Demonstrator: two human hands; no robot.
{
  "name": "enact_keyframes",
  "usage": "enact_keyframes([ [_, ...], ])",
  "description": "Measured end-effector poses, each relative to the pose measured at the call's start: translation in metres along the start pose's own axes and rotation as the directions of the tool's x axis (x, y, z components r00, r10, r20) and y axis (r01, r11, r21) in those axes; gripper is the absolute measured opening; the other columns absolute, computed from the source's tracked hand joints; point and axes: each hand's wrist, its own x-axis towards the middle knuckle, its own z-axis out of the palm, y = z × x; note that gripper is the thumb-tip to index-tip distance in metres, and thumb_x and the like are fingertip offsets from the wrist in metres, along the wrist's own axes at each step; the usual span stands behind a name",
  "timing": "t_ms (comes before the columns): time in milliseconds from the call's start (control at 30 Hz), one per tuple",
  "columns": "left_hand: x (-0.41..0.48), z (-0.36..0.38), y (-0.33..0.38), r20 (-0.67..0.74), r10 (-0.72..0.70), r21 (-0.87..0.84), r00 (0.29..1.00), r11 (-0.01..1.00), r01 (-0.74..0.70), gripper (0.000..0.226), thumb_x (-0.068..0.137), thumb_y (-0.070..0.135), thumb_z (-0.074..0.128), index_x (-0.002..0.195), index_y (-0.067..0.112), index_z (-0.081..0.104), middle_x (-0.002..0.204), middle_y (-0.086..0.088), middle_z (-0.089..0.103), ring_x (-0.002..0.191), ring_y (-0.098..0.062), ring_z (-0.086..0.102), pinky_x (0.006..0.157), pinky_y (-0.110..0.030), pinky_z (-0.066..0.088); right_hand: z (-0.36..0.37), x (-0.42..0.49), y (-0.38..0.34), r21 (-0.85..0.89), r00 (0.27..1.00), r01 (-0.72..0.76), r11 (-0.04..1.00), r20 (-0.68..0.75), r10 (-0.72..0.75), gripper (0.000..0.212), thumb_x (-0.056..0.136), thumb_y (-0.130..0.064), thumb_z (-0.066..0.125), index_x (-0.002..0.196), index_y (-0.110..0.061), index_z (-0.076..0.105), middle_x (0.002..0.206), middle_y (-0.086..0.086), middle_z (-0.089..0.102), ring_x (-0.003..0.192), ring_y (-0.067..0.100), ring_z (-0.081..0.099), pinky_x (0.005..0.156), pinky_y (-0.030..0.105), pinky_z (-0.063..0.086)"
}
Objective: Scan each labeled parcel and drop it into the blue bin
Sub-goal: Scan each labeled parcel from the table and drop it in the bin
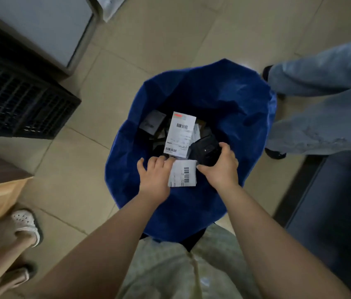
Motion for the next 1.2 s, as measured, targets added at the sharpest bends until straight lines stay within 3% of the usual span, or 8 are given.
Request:
enact_keyframes([
  [133,0.035,0.049,-0.006,0.153,0.097,0.058,0.983,0.993,-0.107,0.082,0.079,0.018,0.067,0.149,0.031,0.025,0.148,0.004,0.033,0.138,-0.023,0.022,0.112,-0.056,-0.005,0.043,0.035,0.025,0.023,0.991,-0.123,0.992,-0.044,0.124,0.085,0.073,-0.026,0.084,0.143,-0.021,0.036,0.139,0.007,0.045,0.128,0.029,0.038,0.099,0.05,0.045],
  [433,0.075,0.175,-0.006,0.368,0.215,0.111,0.905,0.956,-0.272,0.089,0.077,0.011,0.066,0.152,0.019,0.018,0.15,-0.006,0.028,0.141,-0.028,0.021,0.117,-0.057,0.005,0.163,0.073,0.096,0.178,0.89,-0.404,0.897,-0.149,0.431,0.088,0.072,-0.022,0.084,0.142,-0.016,0.032,0.142,0.013,0.041,0.127,0.035,0.037,0.102,0.055,0.043],
  [633,0.12,0.249,-0.01,0.31,0.186,0.052,0.932,0.976,-0.212,0.086,0.08,0.01,0.063,0.153,0.022,0.02,0.154,-0.005,0.026,0.143,-0.026,0.019,0.113,-0.053,0.01,0.202,0.12,0.156,0.207,0.865,-0.399,0.893,-0.238,0.441,0.09,0.071,-0.02,0.083,0.144,-0.014,0.032,0.144,0.014,0.039,0.131,0.035,0.035,0.106,0.048,0.04],
  [767,0.156,0.293,-0.015,0.362,0.257,0.044,0.896,0.955,-0.292,0.091,0.083,0.006,0.063,0.157,0.023,0.012,0.161,-0.006,0.015,0.147,-0.027,0.011,0.113,-0.059,0.013,0.224,0.157,0.191,0.246,0.858,-0.408,0.879,-0.226,0.461,0.09,0.073,-0.018,0.083,0.146,-0.014,0.031,0.147,0.012,0.037,0.135,0.031,0.032,0.108,0.04,0.038],
  [900,0.18,0.331,-0.018,0.374,0.298,0.144,0.878,0.917,-0.373,0.09,0.089,0.01,0.061,0.159,0.022,0.006,0.164,-0.008,0.012,0.139,-0.03,0.026,0.115,-0.057,0.016,0.253,0.186,0.219,0.31,0.844,-0.414,0.856,-0.222,0.489,0.091,0.075,-0.017,0.082,0.148,-0.016,0.028,0.149,0.011,0.034,0.137,0.028,0.029,0.107,0.038,0.038],
  [1033,0.189,0.364,-0.021,0.251,0.327,0.187,0.911,0.907,-0.377,0.085,0.086,0.016,0.065,0.158,0.024,0.021,0.162,-0.008,0.025,0.129,-0.03,0.047,0.102,-0.05,0.036,0.272,0.205,0.233,0.332,0.825,-0.434,0.838,-0.226,0.517,0.091,0.075,-0.014,0.081,0.149,-0.019,0.027,0.15,0.009,0.033,0.138,0.028,0.028,0.11,0.042,0.039],
  [1100,0.193,0.372,-0.021,0.257,0.343,0.156,0.903,0.908,-0.389,0.082,0.088,0.016,0.062,0.158,0.024,0.02,0.163,-0.007,0.023,0.133,-0.03,0.045,0.097,-0.047,0.038,0.277,0.208,0.236,0.337,0.818,-0.443,0.831,-0.227,0.528,0.092,0.074,-0.015,0.082,0.149,-0.02,0.027,0.15,0.009,0.033,0.139,0.029,0.028,0.11,0.046,0.041],
  [1200,0.193,0.365,-0.021,0.316,0.35,0.125,0.882,0.906,-0.405,0.079,0.092,0.017,0.059,0.159,0.024,0.016,0.165,-0.006,0.015,0.134,-0.031,0.04,0.104,-0.051,0.029,0.28,0.203,0.236,0.298,0.833,-0.442,0.846,-0.213,0.511,0.093,0.075,-0.019,0.081,0.15,-0.02,0.026,0.15,0.01,0.032,0.139,0.03,0.027,0.109,0.043,0.039],
])
